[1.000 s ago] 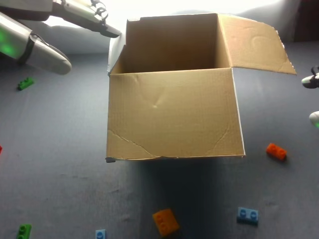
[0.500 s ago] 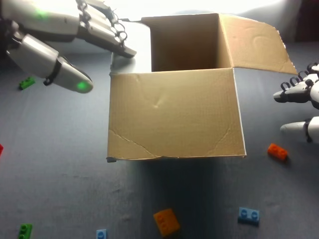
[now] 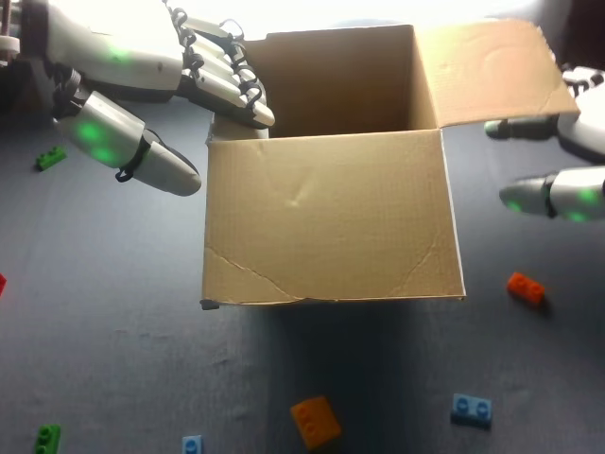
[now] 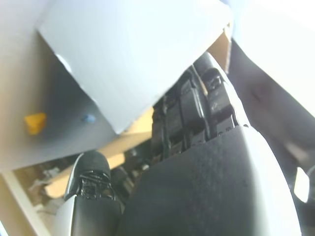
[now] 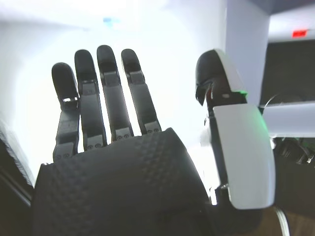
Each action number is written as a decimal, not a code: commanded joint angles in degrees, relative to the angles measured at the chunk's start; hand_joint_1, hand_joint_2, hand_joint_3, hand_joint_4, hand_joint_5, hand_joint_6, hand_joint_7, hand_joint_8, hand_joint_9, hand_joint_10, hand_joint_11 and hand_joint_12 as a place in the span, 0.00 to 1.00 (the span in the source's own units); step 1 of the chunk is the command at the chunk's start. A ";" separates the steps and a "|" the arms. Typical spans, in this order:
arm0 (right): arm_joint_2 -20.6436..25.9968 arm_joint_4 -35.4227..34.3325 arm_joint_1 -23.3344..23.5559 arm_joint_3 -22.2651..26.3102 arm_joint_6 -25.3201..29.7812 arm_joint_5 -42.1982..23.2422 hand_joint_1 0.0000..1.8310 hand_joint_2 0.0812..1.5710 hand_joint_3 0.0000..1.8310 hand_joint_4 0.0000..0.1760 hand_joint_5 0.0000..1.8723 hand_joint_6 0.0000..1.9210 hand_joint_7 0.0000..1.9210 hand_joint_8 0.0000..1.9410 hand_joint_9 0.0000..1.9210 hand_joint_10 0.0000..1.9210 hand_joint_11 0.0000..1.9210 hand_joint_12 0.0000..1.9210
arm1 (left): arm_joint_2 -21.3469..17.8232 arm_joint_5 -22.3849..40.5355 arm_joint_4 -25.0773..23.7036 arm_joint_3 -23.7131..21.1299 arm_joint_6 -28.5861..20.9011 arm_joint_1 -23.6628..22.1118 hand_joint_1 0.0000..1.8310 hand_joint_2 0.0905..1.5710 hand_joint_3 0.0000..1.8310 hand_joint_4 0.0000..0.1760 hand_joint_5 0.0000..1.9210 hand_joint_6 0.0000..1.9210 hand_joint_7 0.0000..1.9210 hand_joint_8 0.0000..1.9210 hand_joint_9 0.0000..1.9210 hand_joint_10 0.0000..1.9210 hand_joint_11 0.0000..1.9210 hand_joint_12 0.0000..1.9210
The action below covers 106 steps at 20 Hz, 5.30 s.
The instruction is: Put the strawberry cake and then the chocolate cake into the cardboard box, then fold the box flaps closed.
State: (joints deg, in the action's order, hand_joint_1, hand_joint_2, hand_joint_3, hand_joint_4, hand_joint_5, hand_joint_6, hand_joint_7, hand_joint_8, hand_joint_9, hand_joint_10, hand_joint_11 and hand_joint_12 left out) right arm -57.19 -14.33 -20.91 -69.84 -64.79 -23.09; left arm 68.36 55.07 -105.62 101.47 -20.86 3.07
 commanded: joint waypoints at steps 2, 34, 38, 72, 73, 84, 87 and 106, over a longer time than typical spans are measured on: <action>2.36 -0.21 3.43 0.80 0.10 -4.55 0.09 0.77 0.00 0.00 0.19 0.00 0.22 0.00 0.14 0.23 0.00 0.65 | -0.50 -0.41 3.53 0.10 0.12 -0.08 0.00 0.78 0.00 0.00 0.17 0.00 0.19 0.00 0.19 0.00 0.06 0.33; -0.23 23.70 16.11 7.23 -0.22 4.14 0.12 0.75 0.00 0.00 0.18 0.00 0.22 0.00 0.11 0.30 0.00 0.68 | 0.29 2.44 -4.77 14.73 0.87 -5.93 0.00 0.77 0.00 0.05 0.16 0.00 0.18 0.00 0.19 0.00 0.06 0.33; 1.44 19.11 18.50 7.24 -0.13 2.94 0.13 0.76 0.00 0.00 0.17 0.00 0.21 0.00 0.10 0.31 0.00 0.67 | 0.01 4.63 -4.72 15.13 0.87 -5.21 0.00 0.77 0.00 0.00 0.17 0.00 0.19 0.00 0.19 0.00 0.07 0.33; 30.31 -1.53 8.58 19.54 -1.50 8.19 0.10 0.76 0.00 0.00 0.18 0.00 0.22 0.00 0.16 0.18 0.00 0.65 | -11.73 14.69 10.75 -14.61 1.51 8.75 0.00 0.77 0.00 0.00 0.17 0.00 0.18 0.00 0.19 0.00 0.07 0.34; 30.28 -1.52 8.67 19.59 -1.51 8.19 0.10 0.76 0.00 0.00 0.18 0.00 0.22 0.00 0.16 0.18 0.00 0.65 | -11.73 15.20 11.34 -14.45 0.76 7.39 0.00 0.77 0.00 0.00 0.17 0.00 0.18 0.00 0.20 0.00 0.07 0.34; 30.07 -0.95 9.29 19.58 -1.55 6.93 0.12 0.75 0.00 0.00 0.18 0.00 0.22 0.00 0.16 0.18 0.00 0.65 | -8.82 13.73 15.30 -8.08 -1.05 -2.97 0.00 0.78 0.00 0.01 0.17 0.00 0.18 0.00 0.19 0.00 0.07 0.31; 30.04 -0.84 9.29 19.59 -1.55 6.93 0.12 0.75 0.00 0.00 0.19 0.00 0.22 0.00 0.16 0.19 0.00 0.64 | -5.91 11.33 16.94 -4.57 -1.37 -3.64 0.00 0.78 0.00 0.00 0.17 0.00 0.19 0.00 0.19 0.00 0.08 0.31; 29.88 -0.55 9.57 19.61 -1.54 6.99 0.10 0.76 0.00 0.00 0.18 0.00 0.22 0.00 0.16 0.20 0.00 0.66 | 1.44 -3.19 12.20 0.92 -1.39 2.28 0.00 0.77 0.00 0.00 0.18 0.00 0.19 0.00 0.20 0.00 0.09 0.31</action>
State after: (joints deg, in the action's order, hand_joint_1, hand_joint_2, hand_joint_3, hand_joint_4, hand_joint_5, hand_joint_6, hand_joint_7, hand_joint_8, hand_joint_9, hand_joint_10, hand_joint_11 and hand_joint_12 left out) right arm -28.03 -14.96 -12.29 -50.11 -66.28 -9.58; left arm 70.02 51.96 -94.24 102.37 -22.15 5.15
